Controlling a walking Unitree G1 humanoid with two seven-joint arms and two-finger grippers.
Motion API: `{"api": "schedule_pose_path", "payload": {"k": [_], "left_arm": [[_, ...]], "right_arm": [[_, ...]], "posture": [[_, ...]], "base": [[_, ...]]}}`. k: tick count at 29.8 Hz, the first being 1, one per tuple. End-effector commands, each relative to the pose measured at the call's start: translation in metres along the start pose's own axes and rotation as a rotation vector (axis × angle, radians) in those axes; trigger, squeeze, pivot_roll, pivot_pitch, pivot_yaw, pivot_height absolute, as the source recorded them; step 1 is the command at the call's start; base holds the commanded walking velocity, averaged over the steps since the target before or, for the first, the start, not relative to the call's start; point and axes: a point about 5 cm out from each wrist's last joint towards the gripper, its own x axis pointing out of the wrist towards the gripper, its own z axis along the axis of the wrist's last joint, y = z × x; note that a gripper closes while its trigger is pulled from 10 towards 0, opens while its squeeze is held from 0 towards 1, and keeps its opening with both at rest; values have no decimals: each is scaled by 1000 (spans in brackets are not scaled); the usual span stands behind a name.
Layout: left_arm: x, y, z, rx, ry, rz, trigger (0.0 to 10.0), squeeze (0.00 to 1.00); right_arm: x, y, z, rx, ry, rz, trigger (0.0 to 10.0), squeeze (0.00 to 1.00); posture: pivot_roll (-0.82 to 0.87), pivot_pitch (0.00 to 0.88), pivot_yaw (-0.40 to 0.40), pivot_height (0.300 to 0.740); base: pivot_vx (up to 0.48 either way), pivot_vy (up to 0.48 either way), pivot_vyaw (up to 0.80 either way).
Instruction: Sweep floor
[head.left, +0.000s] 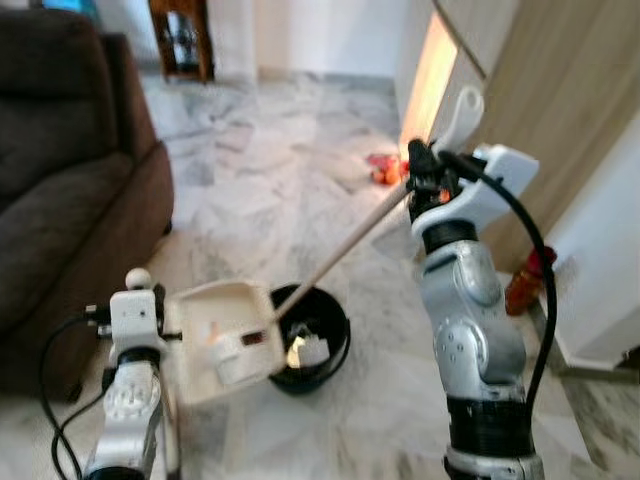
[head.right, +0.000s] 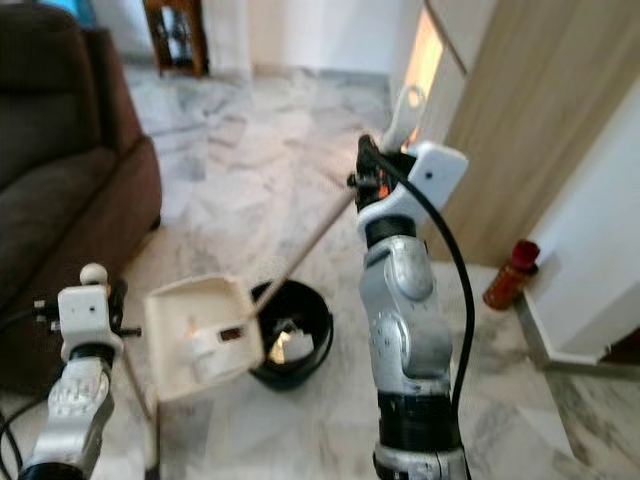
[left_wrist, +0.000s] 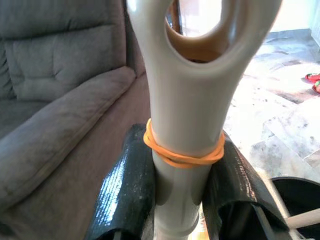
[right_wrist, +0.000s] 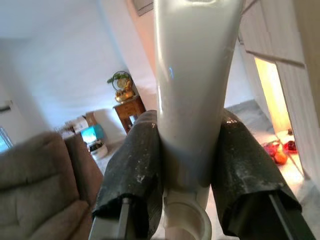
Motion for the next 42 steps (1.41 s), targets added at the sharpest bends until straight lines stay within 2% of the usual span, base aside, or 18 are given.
{"api": "schedule_pose_path", "payload": {"k": [1,42], "left_arm": [[3,-6,8,-2,-39,-18,10000,0],[0,-8,7,-13,-33,-6,10000,0]], "right_arm": [[2,-1,16,20,-80,-6,10000,0],[4,2,18,26,-90,15,10000,0]], "posture": [[112,0,-4,740],[113,0,-17,740]], "base": [[315,0,0],[316,0,0]]}}
